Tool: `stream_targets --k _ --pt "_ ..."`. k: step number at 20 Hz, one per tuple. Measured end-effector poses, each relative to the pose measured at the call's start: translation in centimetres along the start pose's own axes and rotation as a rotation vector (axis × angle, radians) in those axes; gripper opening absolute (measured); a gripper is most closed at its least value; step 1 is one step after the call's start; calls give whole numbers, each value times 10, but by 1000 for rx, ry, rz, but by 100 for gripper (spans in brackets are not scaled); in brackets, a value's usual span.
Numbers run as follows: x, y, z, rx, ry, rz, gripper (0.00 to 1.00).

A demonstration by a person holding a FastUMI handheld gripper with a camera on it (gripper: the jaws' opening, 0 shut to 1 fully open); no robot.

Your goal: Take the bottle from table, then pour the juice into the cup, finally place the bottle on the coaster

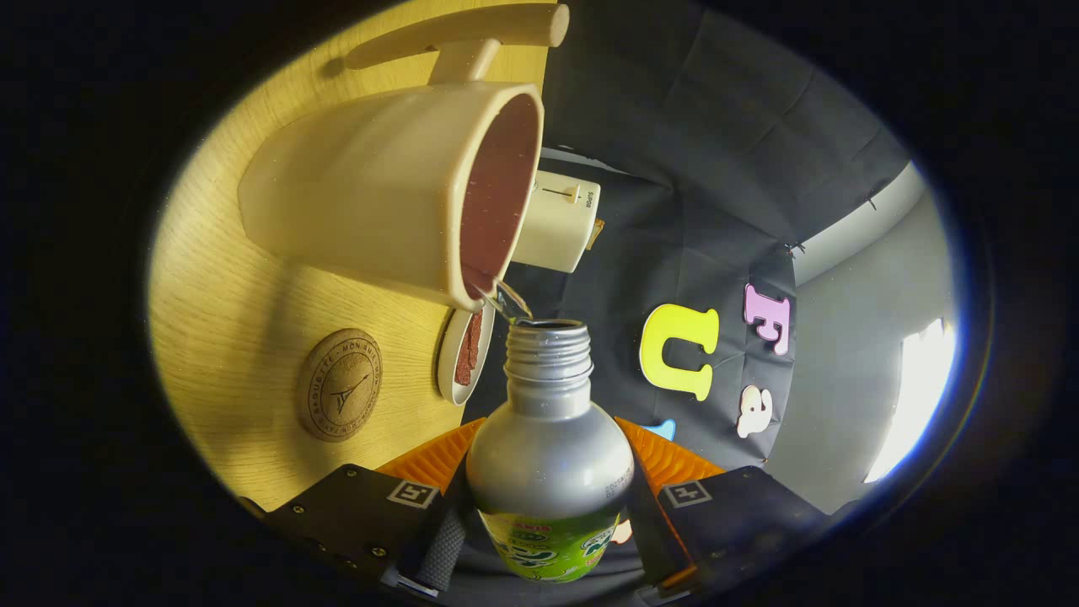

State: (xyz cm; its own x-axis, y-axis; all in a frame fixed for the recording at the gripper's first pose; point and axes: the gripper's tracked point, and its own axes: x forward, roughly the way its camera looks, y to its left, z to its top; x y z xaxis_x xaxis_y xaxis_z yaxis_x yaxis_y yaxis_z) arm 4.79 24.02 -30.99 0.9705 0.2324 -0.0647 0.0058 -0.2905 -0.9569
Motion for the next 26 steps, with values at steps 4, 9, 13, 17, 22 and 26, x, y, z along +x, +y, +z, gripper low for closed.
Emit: stream_targets --k 4,9,13,17,22,26 --pt "0 -1 0 -16 -4 -6 81" --pt "0 -4 0 -41 -7 -17 81" --pt "0 -7 -1 -64 -7 -29 81" --pt "-1 -8 0 -80 -10 -32 81" --pt "-1 -13 0 -110 -16 -43 82" --pt "-7 -14 -2 -137 -20 -54 81"
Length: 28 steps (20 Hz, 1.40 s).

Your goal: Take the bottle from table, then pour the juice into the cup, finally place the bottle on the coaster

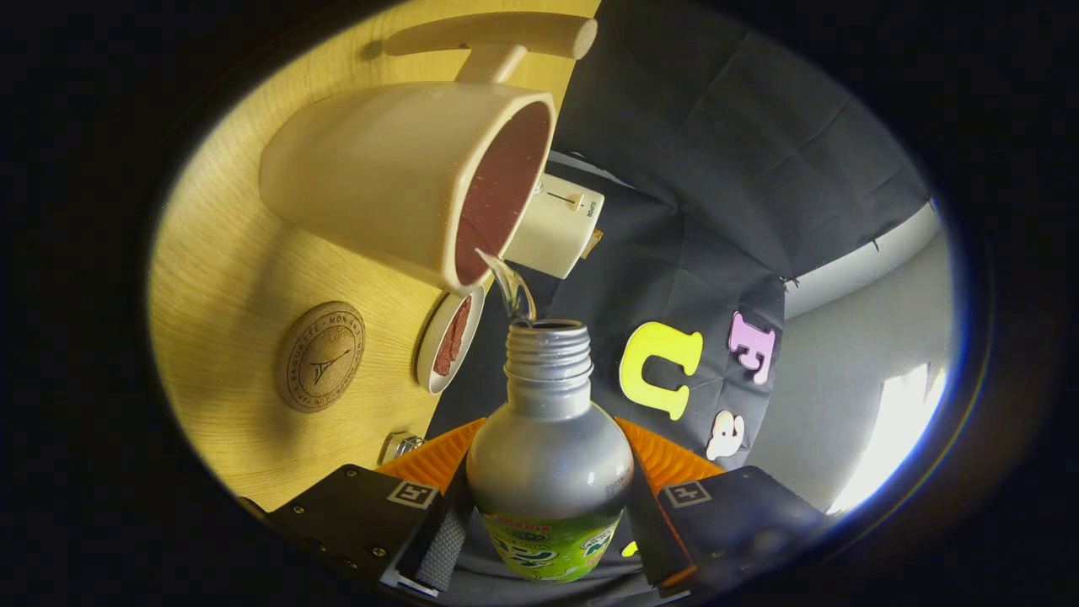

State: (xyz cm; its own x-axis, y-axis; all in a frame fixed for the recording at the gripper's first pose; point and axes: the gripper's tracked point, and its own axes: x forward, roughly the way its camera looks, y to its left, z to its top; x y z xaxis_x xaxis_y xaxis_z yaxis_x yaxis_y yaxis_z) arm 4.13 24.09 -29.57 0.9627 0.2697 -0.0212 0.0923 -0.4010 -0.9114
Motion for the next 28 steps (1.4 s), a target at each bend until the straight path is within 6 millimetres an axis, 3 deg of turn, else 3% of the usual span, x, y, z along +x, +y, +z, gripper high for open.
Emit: stream_targets --k 28 --pt "1 -20 12 -163 -51 -73 81"
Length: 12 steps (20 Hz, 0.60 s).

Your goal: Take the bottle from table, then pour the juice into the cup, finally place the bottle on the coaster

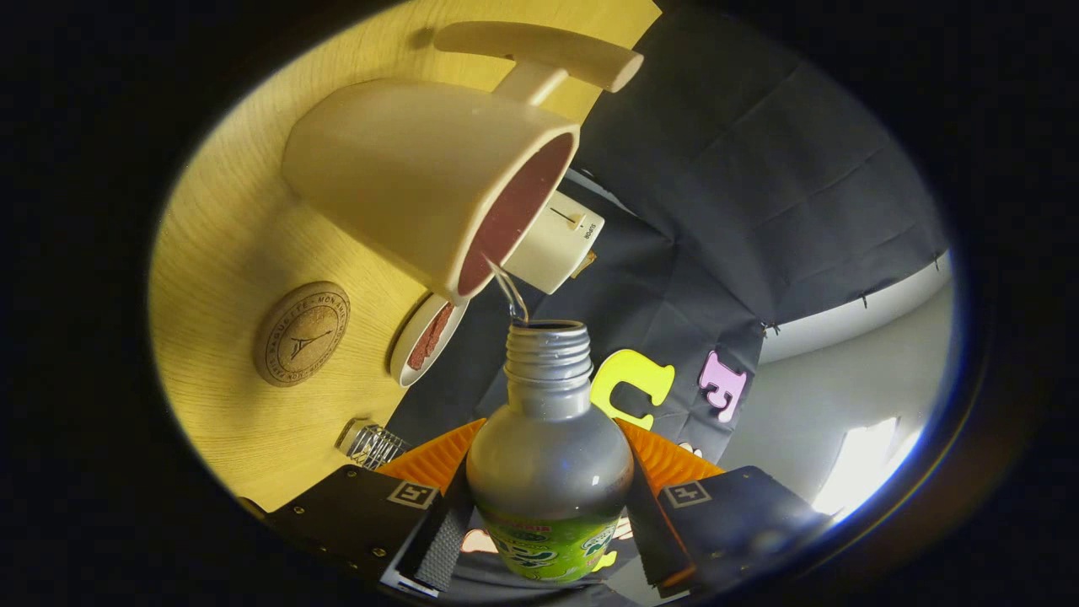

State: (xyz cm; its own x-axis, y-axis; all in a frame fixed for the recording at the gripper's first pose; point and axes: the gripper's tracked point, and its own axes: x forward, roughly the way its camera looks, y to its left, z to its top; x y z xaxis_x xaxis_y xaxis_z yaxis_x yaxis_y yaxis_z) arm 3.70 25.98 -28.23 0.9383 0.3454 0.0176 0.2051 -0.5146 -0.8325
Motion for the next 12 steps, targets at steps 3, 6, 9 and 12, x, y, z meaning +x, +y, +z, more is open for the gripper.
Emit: stream_targets --k 3,6,9,12 --pt "-2 1 1 -3 -2 2 81" --pt "-2 3 1 -11 -8 2 81" --pt "-2 2 1 -17 -5 9 81" --pt "-3 2 0 -15 -4 10 81"
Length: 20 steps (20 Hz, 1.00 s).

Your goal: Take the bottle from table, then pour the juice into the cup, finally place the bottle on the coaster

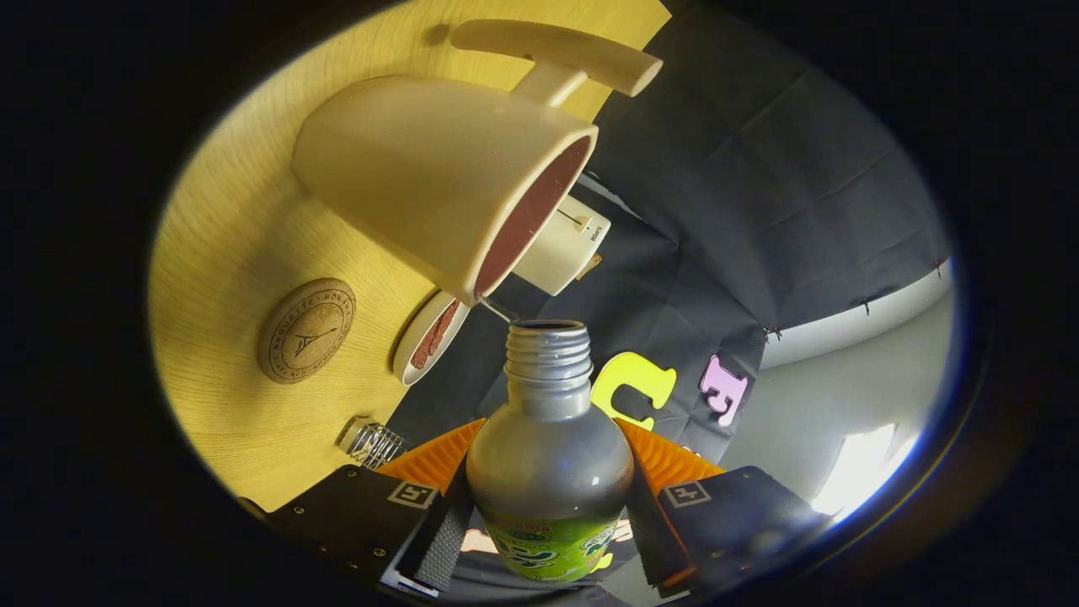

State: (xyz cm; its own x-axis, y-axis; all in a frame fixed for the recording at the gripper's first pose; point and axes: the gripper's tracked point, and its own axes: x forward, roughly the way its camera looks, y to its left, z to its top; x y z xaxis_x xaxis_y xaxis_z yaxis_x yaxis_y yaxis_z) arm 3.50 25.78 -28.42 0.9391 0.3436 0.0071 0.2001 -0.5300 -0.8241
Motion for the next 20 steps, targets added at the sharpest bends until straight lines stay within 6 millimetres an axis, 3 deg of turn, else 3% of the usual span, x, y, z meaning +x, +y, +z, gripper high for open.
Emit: stream_targets --k 20 --pt "0 5 8 -6 -30 25 81"
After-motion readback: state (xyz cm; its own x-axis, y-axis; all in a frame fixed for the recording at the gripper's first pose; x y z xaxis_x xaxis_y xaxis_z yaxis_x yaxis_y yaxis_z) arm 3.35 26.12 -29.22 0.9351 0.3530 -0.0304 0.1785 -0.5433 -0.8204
